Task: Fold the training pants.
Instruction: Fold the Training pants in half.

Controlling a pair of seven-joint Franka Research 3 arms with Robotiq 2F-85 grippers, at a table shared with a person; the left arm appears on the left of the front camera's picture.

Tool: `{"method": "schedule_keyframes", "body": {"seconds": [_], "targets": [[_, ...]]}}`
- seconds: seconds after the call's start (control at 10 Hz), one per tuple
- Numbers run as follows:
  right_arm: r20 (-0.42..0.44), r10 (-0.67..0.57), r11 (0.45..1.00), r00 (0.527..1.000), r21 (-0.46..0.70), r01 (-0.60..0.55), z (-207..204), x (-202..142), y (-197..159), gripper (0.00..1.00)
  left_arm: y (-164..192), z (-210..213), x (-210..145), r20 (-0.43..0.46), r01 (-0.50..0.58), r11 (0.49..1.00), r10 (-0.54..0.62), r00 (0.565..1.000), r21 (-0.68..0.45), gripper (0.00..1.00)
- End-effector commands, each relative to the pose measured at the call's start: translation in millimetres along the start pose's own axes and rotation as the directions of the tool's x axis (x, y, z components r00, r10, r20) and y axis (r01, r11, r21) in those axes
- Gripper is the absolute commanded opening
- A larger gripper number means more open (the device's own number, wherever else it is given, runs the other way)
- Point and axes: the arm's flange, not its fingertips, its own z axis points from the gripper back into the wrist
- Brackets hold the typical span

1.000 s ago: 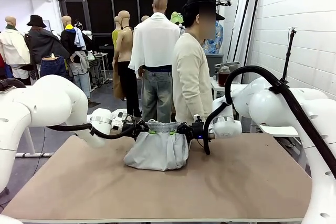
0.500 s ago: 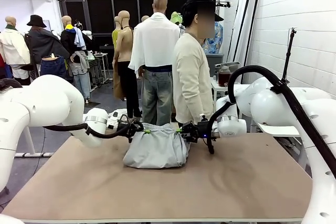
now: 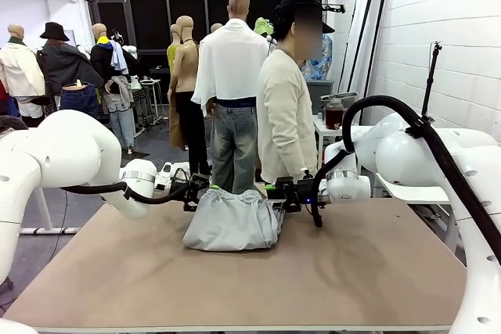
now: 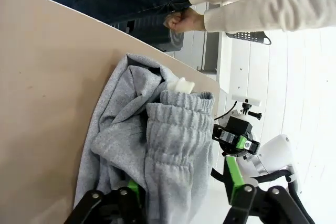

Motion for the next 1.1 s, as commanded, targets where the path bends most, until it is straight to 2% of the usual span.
{"method": "schedule_keyframes", "body": {"seconds": [0.0, 0.2, 0.5, 0.8, 0.9, 1.0], "targets": [[0.014, -0.004, 0.999, 1.0, -0.034, 0.005, 11.0, -5.3, 9.1, 1.0, -1.4, 21.5, -8.4, 0.027, -0.016, 1.0, 0.016, 1.0, 0.001, 1.0], [0.015, 0.023, 0.997, 1.0, -0.068, -0.022, 24.6, -3.7, 21.9, 1.0, 2.0, 47.2, -13.9, 0.075, -0.027, 0.999, 0.024, 0.997, 0.035, 1.0], [0.021, 0.071, 0.992, 0.997, -0.108, -0.069, 43.3, -1.5, 41.4, 1.0, 14.9, 69.0, -31.9, 0.091, -0.066, 0.995, 0.059, 0.994, 0.075, 1.0], [0.005, 0.087, 0.992, 0.996, -0.089, -0.086, 40.0, -0.4, 43.3, 1.0, 24.4, 84.8, -41.5, 0.177, -0.06, 0.998, 0.057, 0.983, 0.01, 1.0], [0.024, 0.082, 0.993, 0.996, -0.084, -0.08, 43.4, 6.1, 44.8, 1.0, 23.5, 75.8, -31.0, 0.104, -0.088, 0.994, 0.081, 0.991, 0.064, 1.0], [0.024, 0.082, 0.993, 0.996, -0.084, -0.08, 43.4, 6.1, 44.8, 1.0, 23.5, 75.8, -31.0, 0.104, -0.088, 0.994, 0.081, 0.991, 0.064, 1.0]]}}
